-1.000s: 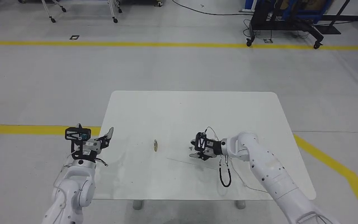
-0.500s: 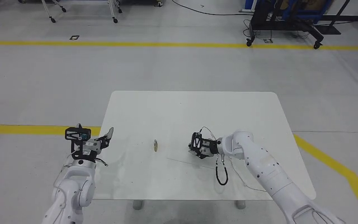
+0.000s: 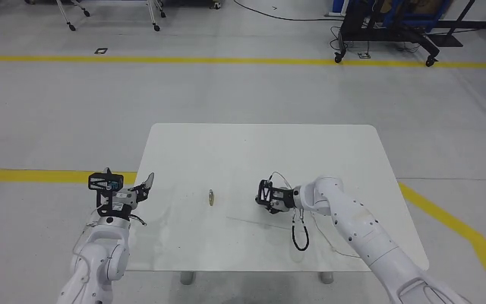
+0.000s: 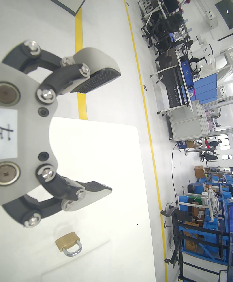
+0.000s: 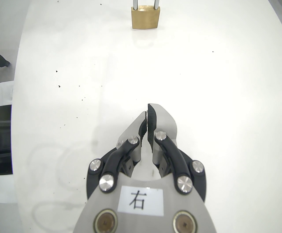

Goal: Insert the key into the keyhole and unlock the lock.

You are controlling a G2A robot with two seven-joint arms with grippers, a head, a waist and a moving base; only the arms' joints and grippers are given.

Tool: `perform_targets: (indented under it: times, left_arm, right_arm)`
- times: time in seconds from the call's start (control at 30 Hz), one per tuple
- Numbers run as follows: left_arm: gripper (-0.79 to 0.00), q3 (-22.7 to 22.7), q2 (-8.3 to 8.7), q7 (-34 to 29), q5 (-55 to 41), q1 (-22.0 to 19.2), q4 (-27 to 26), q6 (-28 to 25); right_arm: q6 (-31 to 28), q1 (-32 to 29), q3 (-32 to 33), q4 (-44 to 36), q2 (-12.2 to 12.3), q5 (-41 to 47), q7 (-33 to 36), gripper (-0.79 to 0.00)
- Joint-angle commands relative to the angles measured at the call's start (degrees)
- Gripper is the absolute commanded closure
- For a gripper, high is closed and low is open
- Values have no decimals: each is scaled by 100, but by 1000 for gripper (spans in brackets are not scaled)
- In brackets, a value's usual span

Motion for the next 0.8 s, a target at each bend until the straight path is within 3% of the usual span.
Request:
perform_targets:
  times: [0.0, 0.3, 0.77]
  left_arm:
    - [-785, 0, 0, 0, 0, 0, 0, 0]
    - [-785, 0, 0, 0, 0, 0, 0, 0]
    - [-785, 0, 0, 0, 0, 0, 0, 0]
  right_arm:
    - [7, -77, 107, -106, 42, -6, -106, 0]
    - [53, -626, 803, -576, 251, 411, -741, 0]
    - [74, -682, 814, -619, 250, 520, -843, 0]
